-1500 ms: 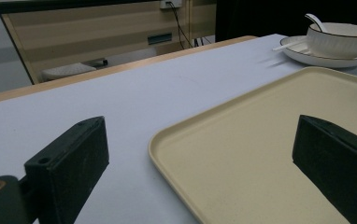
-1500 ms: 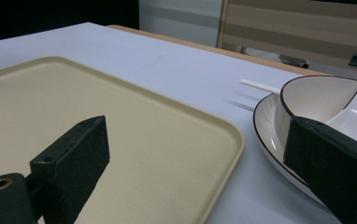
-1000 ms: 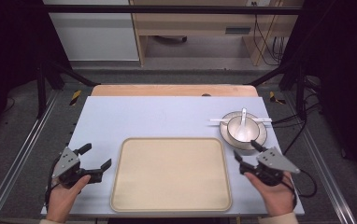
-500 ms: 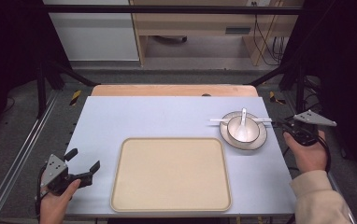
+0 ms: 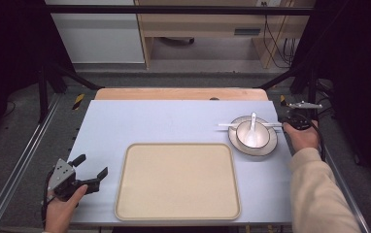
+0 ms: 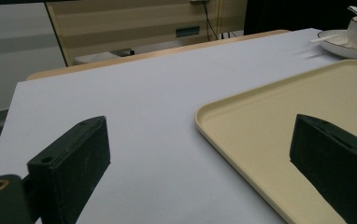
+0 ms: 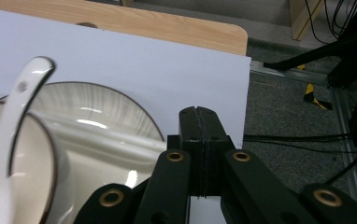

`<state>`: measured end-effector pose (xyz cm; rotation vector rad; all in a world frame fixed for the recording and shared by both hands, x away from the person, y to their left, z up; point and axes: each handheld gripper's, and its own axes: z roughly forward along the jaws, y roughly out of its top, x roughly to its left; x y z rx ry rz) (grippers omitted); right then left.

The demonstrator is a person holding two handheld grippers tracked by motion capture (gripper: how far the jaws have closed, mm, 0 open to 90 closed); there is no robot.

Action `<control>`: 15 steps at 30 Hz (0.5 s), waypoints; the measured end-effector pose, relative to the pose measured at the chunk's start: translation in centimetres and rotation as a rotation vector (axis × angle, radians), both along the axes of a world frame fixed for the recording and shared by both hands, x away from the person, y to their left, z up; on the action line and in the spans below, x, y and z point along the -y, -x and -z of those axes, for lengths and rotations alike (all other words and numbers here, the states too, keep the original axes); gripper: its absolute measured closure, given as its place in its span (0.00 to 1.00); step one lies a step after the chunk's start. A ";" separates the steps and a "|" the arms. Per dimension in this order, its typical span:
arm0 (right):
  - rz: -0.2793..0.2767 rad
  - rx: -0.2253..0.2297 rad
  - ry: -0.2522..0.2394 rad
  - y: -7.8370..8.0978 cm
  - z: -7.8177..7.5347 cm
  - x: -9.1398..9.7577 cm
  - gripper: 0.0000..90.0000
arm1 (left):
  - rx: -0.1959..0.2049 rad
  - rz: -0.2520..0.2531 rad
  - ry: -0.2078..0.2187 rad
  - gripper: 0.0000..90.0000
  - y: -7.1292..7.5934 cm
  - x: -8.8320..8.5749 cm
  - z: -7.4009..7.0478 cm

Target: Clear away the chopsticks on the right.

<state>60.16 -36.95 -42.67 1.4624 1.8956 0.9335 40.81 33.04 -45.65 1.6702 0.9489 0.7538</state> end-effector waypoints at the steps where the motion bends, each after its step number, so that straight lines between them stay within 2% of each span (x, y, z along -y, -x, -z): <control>1: -0.009 -0.009 0.015 -0.8 0.2 -0.2 1.00 | 0.000 -0.004 -0.001 0.05 0.1 -0.2 0.0; 4: -0.014 -0.020 0.030 -1.6 0.2 -0.3 1.00 | -0.001 -0.008 -0.002 0.05 0.1 -0.4 0.0; 7: -0.024 -0.079 0.073 -2.4 0.7 -0.6 1.00 | -0.007 -0.015 -0.001 0.05 0.1 -0.7 0.1; 8: -0.026 -0.084 0.084 -2.5 0.9 -0.5 1.00 | -0.007 -0.015 -0.001 0.06 0.1 -0.7 0.1; 11: -0.021 -0.126 0.087 -2.6 1.3 -0.4 1.00 | -0.005 -0.021 0.000 0.06 0.2 -0.8 0.1; 15: -0.037 -0.152 0.102 -2.3 1.3 -0.4 1.00 | -0.006 -0.015 -0.007 0.06 0.1 -0.7 0.1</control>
